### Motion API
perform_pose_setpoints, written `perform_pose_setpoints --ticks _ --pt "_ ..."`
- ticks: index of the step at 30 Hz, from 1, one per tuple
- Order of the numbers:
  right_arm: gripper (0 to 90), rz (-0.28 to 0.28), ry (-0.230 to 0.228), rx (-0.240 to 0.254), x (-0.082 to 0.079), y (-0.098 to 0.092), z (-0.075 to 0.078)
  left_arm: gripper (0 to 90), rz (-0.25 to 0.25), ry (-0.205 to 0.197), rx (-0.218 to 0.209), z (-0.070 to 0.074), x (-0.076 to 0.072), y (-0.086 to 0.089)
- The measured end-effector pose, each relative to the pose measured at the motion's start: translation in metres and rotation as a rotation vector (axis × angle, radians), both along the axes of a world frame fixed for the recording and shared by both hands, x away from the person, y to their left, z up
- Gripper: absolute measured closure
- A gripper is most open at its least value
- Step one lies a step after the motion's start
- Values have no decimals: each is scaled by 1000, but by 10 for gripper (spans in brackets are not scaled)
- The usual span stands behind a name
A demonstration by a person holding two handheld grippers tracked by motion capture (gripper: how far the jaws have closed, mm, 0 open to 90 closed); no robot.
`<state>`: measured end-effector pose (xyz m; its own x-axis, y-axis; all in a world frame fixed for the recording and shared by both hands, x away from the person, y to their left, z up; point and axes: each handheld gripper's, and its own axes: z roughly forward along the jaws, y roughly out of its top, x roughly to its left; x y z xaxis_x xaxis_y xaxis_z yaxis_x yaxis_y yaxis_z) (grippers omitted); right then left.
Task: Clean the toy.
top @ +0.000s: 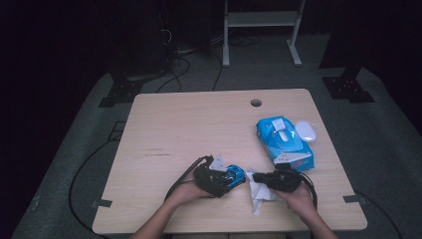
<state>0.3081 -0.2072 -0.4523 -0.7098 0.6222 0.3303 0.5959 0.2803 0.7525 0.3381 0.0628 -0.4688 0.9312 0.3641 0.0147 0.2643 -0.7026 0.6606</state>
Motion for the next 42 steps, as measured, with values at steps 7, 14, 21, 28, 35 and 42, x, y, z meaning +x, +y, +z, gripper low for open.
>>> perform_pose_setpoints --ticks 7,14,21,28,35,42 --pt "864 -15 -11 9 1 -4 3 268 -16 -30 -15 0 0 -2" --pt "864 -37 -17 4 2 -7 4 279 17 -70 -5 5 12 2" --pt "864 -65 -28 -3 4 -14 5 279 82 -97 6 12 32 13" --pt "813 -88 -68 -84 5 -15 1 277 96 -78 44 4 41 15" --pt "668 -135 -133 -87 4 -21 2 272 101 -51 27 3 44 18" --pt "627 -140 -149 -64 3 -24 6 195 109 -61 -14 10 44 22"
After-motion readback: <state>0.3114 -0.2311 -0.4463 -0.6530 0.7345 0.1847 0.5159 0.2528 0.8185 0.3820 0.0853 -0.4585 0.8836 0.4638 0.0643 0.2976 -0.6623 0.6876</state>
